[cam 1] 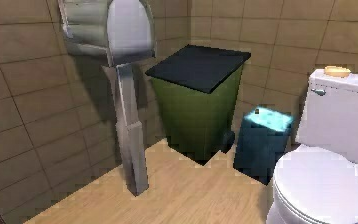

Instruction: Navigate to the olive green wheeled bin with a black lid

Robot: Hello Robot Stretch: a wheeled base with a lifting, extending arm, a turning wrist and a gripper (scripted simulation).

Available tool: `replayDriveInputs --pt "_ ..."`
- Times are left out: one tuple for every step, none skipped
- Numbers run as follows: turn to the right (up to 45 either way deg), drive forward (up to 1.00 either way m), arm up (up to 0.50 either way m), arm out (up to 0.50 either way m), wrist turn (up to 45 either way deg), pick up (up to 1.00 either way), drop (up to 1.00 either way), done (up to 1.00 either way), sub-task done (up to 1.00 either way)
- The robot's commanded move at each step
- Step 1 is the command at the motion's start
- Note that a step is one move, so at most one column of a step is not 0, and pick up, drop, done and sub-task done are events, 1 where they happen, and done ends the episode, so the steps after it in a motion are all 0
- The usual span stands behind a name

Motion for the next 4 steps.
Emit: replayDriveInputs --pt "-15.0 0.0 0.0 0.0 0.0 0.0 0.0 0.0 0.0" --pt "0.0 0.35 0.0 0.0 0.0 0.0 0.0 0.0 0.0" --pt "24.0 0.0 0.0 0.0 0.0 0.0 0.0 0.0 0.0" --pt "0.0 0.0 0.0 0.0 0.0 0.0 0.0 1.0 0.0"
